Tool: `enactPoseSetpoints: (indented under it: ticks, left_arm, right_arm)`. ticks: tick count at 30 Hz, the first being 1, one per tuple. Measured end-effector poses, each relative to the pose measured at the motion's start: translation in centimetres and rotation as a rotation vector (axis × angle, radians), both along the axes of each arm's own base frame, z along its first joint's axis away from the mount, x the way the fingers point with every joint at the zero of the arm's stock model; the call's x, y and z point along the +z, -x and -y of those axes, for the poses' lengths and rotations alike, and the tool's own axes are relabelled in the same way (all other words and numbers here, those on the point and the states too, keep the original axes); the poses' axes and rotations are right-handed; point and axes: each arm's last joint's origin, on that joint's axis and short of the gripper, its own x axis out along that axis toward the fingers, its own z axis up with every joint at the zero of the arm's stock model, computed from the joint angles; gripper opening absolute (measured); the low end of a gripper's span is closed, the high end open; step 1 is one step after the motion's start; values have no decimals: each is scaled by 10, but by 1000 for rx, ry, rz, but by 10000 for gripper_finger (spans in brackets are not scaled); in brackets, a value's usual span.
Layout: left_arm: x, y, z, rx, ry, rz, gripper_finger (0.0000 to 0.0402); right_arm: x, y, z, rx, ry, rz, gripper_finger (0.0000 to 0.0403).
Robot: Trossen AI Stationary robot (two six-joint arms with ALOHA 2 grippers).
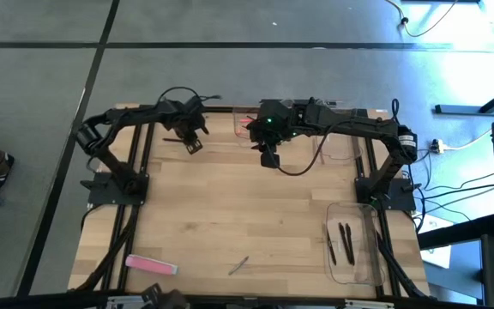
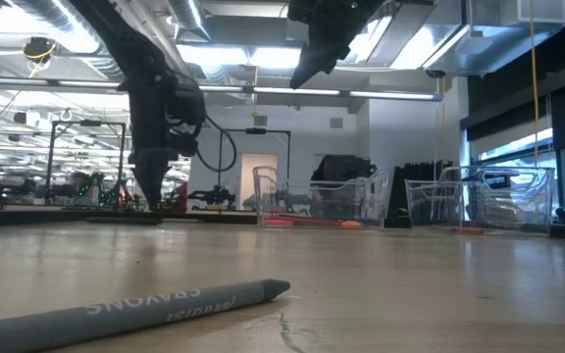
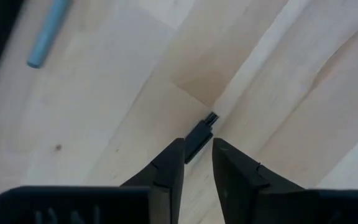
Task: Sort crayons/erasers/pens/pencils in bins
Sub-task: Put the black pen into the bottom right transparent bin
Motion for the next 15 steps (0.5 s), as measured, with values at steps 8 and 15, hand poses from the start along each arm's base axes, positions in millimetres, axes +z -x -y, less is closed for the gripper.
enactPoseSetpoints:
  ticks: [8, 15]
  left_arm:
    - [-16, -3, -4, -36, 19, -69, 75]
    - [-16, -3, -4, -41, 9, -59, 77]
  right_arm:
    - [0, 0, 0, 0, 0, 0, 111]
    - [0, 0, 0, 0, 0, 0, 111]
